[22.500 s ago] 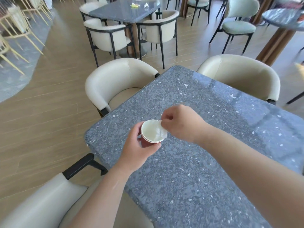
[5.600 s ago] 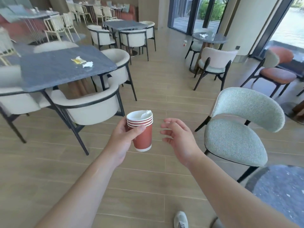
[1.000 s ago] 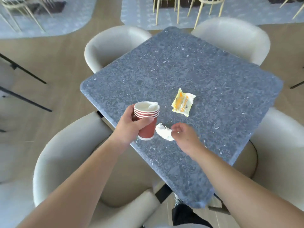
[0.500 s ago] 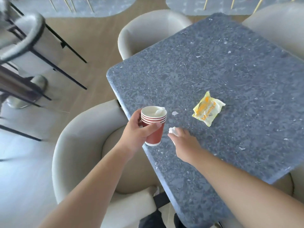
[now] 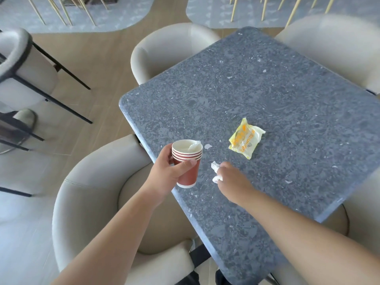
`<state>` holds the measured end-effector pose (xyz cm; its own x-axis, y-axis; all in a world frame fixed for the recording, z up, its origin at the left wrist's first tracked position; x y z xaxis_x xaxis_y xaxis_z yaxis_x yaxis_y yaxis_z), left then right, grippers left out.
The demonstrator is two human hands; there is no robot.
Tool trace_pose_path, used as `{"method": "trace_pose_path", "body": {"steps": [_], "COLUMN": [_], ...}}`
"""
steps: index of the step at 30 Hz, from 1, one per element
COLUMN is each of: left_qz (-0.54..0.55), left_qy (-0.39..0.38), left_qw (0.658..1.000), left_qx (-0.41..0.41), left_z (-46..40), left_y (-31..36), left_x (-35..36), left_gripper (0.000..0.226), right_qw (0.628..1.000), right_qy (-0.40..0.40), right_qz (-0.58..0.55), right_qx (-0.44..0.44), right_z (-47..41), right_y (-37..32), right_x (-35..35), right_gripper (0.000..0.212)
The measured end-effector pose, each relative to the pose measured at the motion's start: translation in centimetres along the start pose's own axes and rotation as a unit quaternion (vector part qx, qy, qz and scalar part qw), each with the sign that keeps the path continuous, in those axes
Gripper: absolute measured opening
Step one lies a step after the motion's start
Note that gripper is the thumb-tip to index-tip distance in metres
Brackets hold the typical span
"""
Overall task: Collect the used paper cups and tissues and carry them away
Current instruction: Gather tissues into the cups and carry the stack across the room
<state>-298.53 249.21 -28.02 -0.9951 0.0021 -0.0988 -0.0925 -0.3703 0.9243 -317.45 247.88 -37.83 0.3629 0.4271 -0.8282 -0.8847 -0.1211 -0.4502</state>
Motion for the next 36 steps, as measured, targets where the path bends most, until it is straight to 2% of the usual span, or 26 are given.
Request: {"method": "trace_pose_path", "body": {"steps": [3, 6, 9, 10, 12, 17, 21, 24, 29, 32, 36], "left_qz": [-0.024, -0.053, -0.090, -0.106, -0.132, -0.197, -0.247, -0.244, -0.191, -0.162, -0.131], "left_qy": [-0.012, -0.023, -0.040, -0.046, -0.051, -0.045, -0.053, -0.050, -0.058, -0.066, -0.064], "left_qw": [1.000, 0.998, 0.994, 0.992, 0.987, 0.962, 0.942, 0.942, 0.962, 0.970, 0.979], "left_qx": [0.010, 0.024, 0.040, 0.050, 0.079, 0.185, 0.220, 0.224, 0.189, 0.166, 0.140], "left_z": [-0.1, 0.0, 0.3, 0.5, 0.9, 2.2, 3.1, 3.4, 2.8, 1.7, -0.3], "left_y": [0.7, 1.6, 2.4, 2.7, 3.3, 6.0, 6.3, 5.5, 4.5, 3.8, 3.7], "left_x": [0.1, 0.3, 0.7, 0.9, 1.2, 2.0, 2.8, 2.9, 2.6, 2.5, 2.5], "left_gripper": [0.081, 0.082, 0.078, 0.074, 0.069, 0.067, 0.072, 0.070, 0.067, 0.066, 0.064], "right_qw": [0.988, 0.950, 0.909, 0.904, 0.917, 0.986, 0.998, 0.997, 0.998, 0.994, 0.971], "right_qy": [0.093, 0.218, 0.274, 0.276, 0.256, 0.124, 0.047, 0.002, 0.012, 0.054, 0.150], "right_qz": [-0.121, -0.224, -0.314, -0.326, -0.300, -0.090, 0.023, 0.066, -0.019, -0.082, -0.183], "right_qx": [-0.005, -0.008, -0.022, -0.035, -0.066, -0.072, -0.043, -0.048, -0.051, -0.051, -0.035], "right_z": [0.0, 1.6, 3.5, 4.1, 4.8, 5.3, 5.0, 4.8, 4.9, 4.9, 4.7], "right_y": [-1.7, -3.7, -6.1, -7.2, -9.4, -13.0, -13.1, -13.4, -12.5, -10.9, -7.7], "right_x": [-6.1, -13.7, -19.0, -20.0, -20.9, -17.6, -15.8, -15.2, -15.5, -16.4, -18.1], "right_gripper": [0.008, 0.010, 0.030, 0.033, 0.030, 0.017, 0.020, 0.018, 0.002, 0.019, 0.024]}}
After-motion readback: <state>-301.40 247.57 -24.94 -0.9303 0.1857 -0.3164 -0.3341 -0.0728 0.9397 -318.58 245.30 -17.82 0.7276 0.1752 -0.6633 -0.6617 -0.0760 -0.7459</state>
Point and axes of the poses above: each hand's wrist, its own z-axis away from the middle knuckle, its own x-axis out of the palm, y = z × x, the point moved 8 cm from there along -z, towards the middle knuckle, and after that the axes turned 2 degrees about -z, right-handed, at the moved point
